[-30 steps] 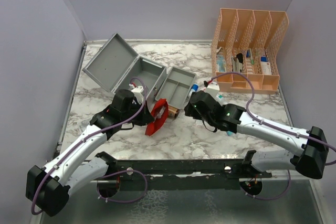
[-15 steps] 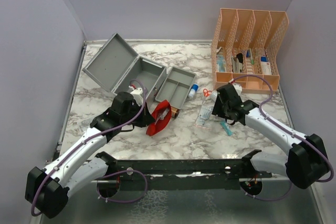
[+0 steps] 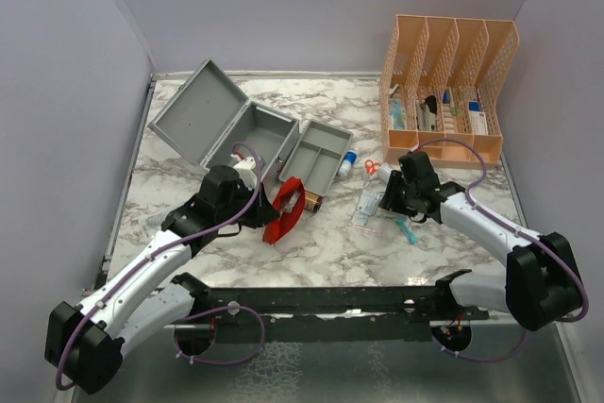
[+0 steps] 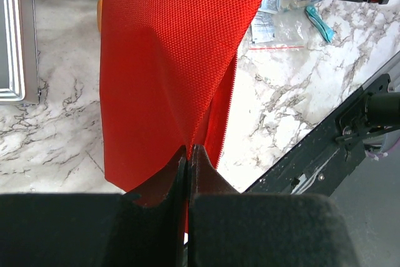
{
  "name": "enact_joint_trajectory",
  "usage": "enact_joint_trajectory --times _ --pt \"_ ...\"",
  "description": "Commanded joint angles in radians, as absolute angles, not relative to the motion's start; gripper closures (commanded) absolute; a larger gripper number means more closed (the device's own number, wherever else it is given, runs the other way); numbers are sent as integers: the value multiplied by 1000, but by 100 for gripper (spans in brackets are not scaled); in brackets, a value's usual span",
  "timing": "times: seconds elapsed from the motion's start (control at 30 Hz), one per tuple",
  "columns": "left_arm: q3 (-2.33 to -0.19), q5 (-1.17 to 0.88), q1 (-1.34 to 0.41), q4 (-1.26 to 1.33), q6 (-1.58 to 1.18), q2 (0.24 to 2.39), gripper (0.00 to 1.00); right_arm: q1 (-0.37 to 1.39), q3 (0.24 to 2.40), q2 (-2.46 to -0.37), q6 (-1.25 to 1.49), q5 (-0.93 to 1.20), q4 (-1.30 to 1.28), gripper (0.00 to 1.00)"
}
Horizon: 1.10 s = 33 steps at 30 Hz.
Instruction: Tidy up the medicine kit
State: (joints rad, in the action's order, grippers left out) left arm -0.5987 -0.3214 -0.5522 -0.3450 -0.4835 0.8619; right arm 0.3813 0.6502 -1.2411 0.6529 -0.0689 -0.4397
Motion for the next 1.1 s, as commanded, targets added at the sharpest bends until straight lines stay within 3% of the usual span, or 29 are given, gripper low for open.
enact_joint_trajectory --times 0.0,0.47,0.7,1.07 --pt "-593 -319 -555 -321 -484 835 100 379 631 -1256 639 -39 -396 59" --pt "-594 -320 -555 -320 -485 837 100 378 602 -1340 628 32 -334 67" --pt "-592 -311 -555 -320 -489 832 100 380 608 -1351 598 68 -336 98" --pt "-595 -318 -555 -318 -488 856 100 437 595 -1238 583 198 -399 99"
